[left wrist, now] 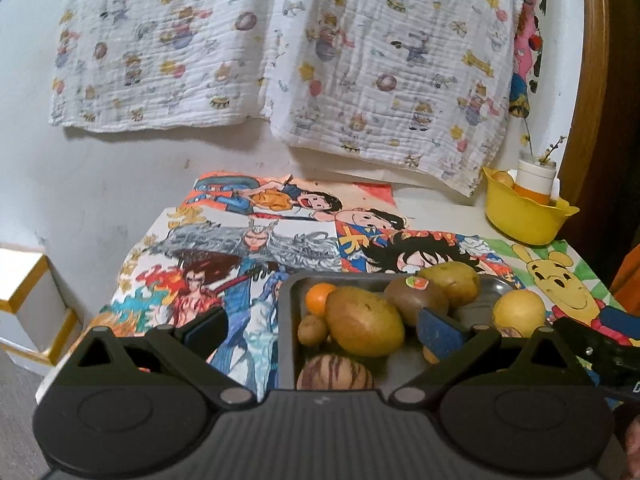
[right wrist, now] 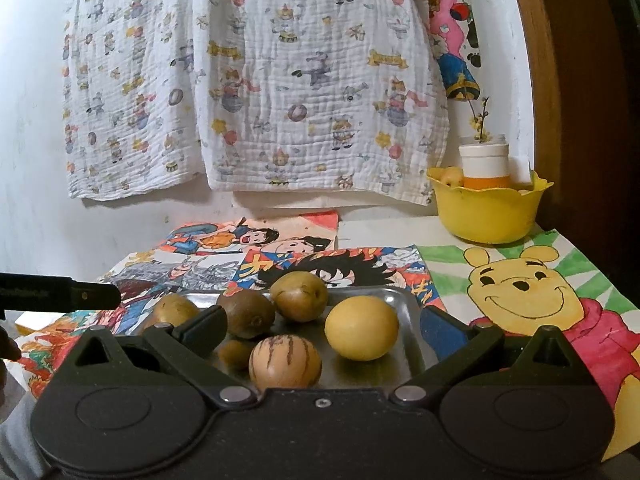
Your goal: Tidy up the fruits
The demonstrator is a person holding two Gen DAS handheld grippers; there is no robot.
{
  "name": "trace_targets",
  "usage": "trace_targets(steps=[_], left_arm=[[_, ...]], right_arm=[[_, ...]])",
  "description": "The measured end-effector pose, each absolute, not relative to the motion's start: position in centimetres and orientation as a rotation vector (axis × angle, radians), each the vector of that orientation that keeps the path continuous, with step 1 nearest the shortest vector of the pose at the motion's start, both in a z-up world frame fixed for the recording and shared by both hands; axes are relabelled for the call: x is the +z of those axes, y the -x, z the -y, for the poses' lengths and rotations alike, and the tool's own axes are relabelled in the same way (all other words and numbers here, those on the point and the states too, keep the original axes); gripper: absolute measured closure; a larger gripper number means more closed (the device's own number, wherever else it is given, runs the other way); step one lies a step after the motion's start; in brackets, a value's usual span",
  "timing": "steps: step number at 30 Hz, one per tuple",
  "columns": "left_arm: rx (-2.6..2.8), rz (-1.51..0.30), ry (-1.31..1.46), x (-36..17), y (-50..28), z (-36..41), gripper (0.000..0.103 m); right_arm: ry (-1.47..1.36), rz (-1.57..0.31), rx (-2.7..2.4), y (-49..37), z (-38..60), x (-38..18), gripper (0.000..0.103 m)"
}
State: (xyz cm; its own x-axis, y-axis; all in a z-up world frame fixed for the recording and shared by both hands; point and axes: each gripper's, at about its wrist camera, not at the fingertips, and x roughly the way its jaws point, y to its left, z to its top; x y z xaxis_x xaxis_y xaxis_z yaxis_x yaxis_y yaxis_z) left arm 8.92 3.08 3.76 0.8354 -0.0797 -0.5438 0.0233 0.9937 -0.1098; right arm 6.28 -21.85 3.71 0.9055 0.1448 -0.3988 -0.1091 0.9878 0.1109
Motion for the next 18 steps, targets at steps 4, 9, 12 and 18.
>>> trace_targets(steps=[4, 9, 12, 18], left_arm=[[-0.042, -0.584, 0.089, 3.2, -7.8, -3.2, 0.0], [-0.024, -0.598, 0.089, 2.5, -6.2, -3.5, 0.0], [-0.024, -0.604, 0.086, 2.1, -5.2, -3.6, 0.0], [-0.035, -0.627, 0.056, 1.3, -3.9, -2.9, 0.0]], right_arm=[[-0.084, -0.42, 0.138, -5.4, 21.7, 3.5, 0.001], [-0.081, -0.413, 0.144, -4.1, 21.4, 3.4, 0.001], [-0.077, -0.407, 0.148, -3.2, 21.4, 3.4, 0.001], [-0.089, -0.42, 0.142, -1.8, 21.5, 2.9, 0.001]])
